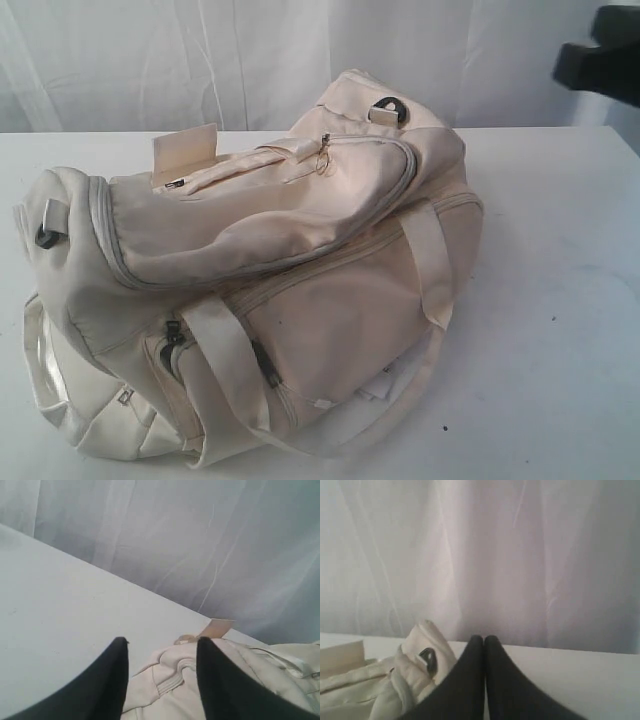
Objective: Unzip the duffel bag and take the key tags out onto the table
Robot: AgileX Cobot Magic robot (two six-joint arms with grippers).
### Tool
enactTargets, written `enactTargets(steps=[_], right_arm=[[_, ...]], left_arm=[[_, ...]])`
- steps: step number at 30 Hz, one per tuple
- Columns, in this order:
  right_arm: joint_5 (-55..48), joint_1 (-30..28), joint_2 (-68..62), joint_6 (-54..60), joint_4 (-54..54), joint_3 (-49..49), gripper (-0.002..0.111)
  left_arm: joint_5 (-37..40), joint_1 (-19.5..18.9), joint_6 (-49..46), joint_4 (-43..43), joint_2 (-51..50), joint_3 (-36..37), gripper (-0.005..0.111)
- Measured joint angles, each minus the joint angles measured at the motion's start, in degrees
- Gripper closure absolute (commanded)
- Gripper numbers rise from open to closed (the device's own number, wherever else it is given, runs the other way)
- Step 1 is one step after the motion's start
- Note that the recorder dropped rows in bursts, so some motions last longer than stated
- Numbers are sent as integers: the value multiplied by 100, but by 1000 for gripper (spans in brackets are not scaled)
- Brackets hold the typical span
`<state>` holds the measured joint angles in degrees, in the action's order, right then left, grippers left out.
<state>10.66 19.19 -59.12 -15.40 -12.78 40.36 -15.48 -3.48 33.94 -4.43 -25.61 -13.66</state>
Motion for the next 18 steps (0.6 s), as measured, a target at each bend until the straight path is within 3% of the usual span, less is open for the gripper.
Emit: enactTargets(steps=[6, 9, 15, 18], right_arm=[[569, 444, -1097, -207, -84, 139, 108], [609, 483, -1301, -570, -84, 139, 108], [643, 483, -1351, -781, -84, 139, 108], [656, 483, -1356, -794, -84, 139, 108]], left_arm=[[-1444, 0, 2607, -3350, -483, 0, 59], [-1929, 0, 3102, -4515, -514, -9, 59], [-2134, 0, 3296, -5220, -517, -9, 59], [-2148, 0, 3421, -5256, -517, -9, 81]])
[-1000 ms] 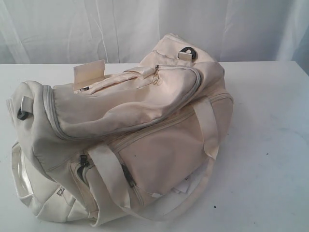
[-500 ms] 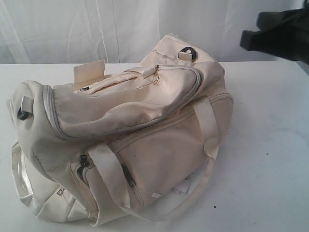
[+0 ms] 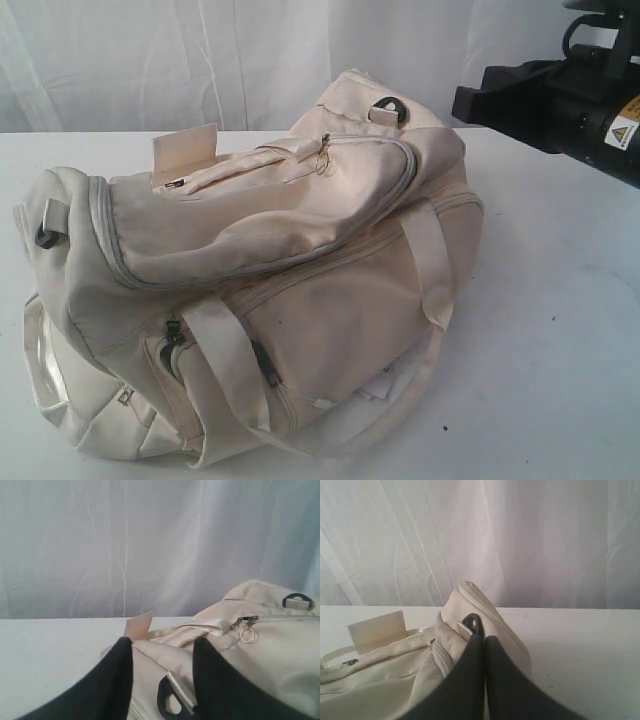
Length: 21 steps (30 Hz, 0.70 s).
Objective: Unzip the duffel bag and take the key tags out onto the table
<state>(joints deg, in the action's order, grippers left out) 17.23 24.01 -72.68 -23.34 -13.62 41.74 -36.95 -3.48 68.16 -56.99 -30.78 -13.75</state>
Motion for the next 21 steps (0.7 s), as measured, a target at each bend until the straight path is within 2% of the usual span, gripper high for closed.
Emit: enactTargets(steps=[2, 7, 10, 13, 18, 21], right_arm=[[0, 0, 0, 0, 0, 0, 108], [13, 0, 0, -11, 0, 0, 108], [-204, 0, -13, -11, 0, 102, 106], [-882, 0, -125, 112, -52, 446, 93], [-1623, 0, -432, 530, -164, 1076, 59], [-1675, 0, -640, 582, -175, 1421, 36]], left_arm=[[0, 0, 224, -35, 0, 0, 106], [-74, 0, 798, -608, 0, 0, 106], [-145, 0, 1485, -1048, -32, 0, 105], [-154, 0, 2376, -1344, -191, 0, 93], [-286, 0, 2910, -1505, -610, 0, 48], [-323, 0, 3434, -1530, -946, 0, 37]])
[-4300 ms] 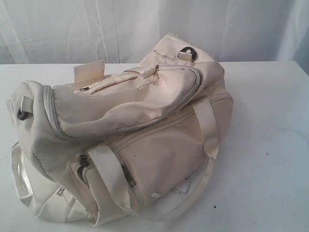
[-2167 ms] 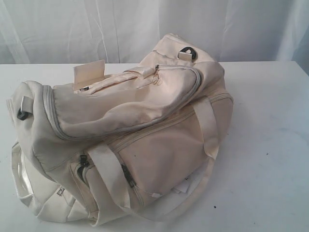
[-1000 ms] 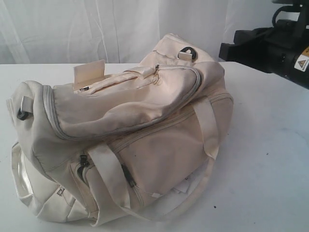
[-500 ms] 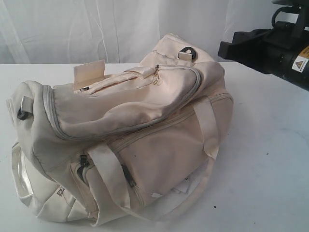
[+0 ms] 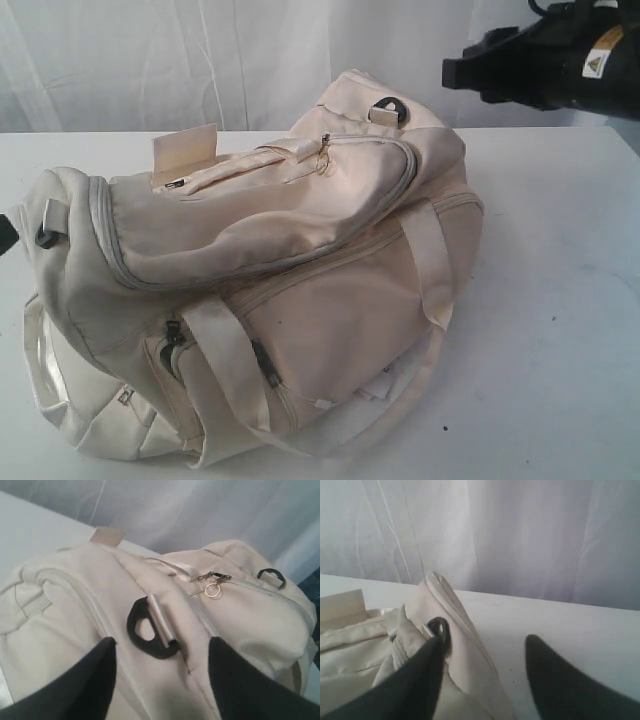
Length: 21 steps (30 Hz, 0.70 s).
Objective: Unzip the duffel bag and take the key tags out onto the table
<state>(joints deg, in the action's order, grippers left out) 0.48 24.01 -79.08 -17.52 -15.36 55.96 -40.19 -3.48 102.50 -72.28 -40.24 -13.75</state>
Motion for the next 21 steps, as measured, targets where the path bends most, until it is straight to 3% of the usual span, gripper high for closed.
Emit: enactTargets(steps=[2, 9, 14, 16, 18, 20, 21], right_arm=[[0, 0, -195, 11, 0, 226, 29], [-491, 0, -1114, 11, 153, 824, 29], [-684, 0, -1799, 11, 934, 1191, 29], [-857, 38, -2097, 11, 1194, 1348, 34], [-974, 106, -2288, 11, 1265, 1430, 47], [-1027, 155, -2389, 11, 1292, 1465, 66], [-1027, 168, -2399, 11, 1304, 1469, 81]], left_arm=[[-56, 0, 217, -44, -212, -3, 37], [-814, 0, 343, -101, -931, -3, 37], [-960, 0, 365, -101, -1422, -3, 37], [-1078, 0, 365, -63, -1629, -3, 40], [-1174, 0, 322, 8, -1791, -3, 52], [-1224, 0, 243, 91, -1900, -3, 73], [-1224, 0, 202, 125, -1902, -3, 89]])
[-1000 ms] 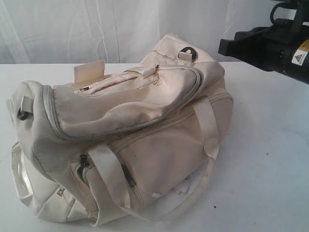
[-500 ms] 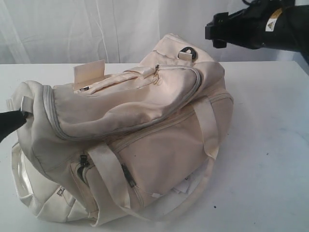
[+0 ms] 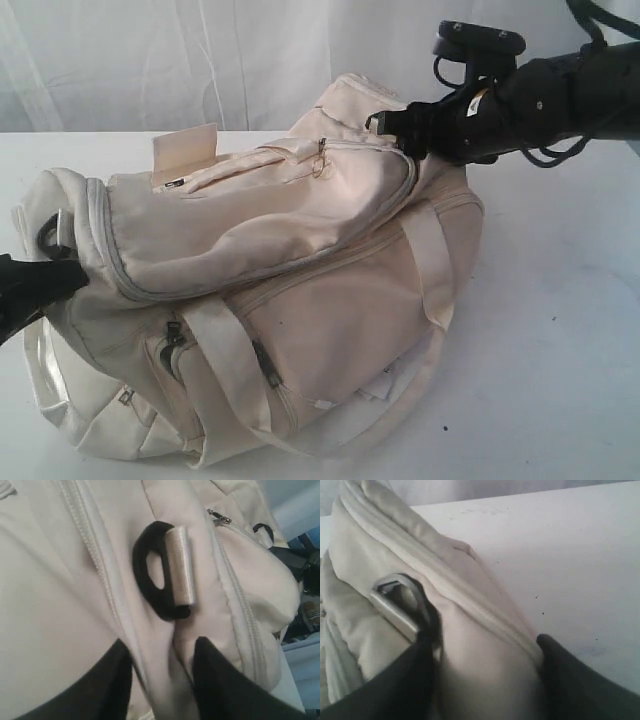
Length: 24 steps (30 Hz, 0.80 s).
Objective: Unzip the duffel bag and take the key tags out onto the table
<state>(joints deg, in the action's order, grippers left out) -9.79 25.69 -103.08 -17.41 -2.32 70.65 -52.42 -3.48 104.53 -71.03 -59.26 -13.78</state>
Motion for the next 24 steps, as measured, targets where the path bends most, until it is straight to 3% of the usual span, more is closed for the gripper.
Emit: enactTargets(steps=[1, 3, 7, 18, 24], right_arm=[[-79, 0, -24, 0, 8, 22, 93], [-164, 0, -28, 0, 8, 22, 108], [-620, 0, 204, 488, 8, 45, 108], [-3639, 68, 1552, 1505, 232, 10, 108], [-4526, 68, 2501, 1512, 445, -273, 108]], left_arm=[[-9, 0, -54, 81, -23, 0, 101], [12, 0, -187, 107, -23, 0, 107], [310, 23, -348, 393, -23, 0, 107], [1106, 34, -781, 660, -23, -664, 107], [1041, 57, -445, -324, -36, -994, 107]])
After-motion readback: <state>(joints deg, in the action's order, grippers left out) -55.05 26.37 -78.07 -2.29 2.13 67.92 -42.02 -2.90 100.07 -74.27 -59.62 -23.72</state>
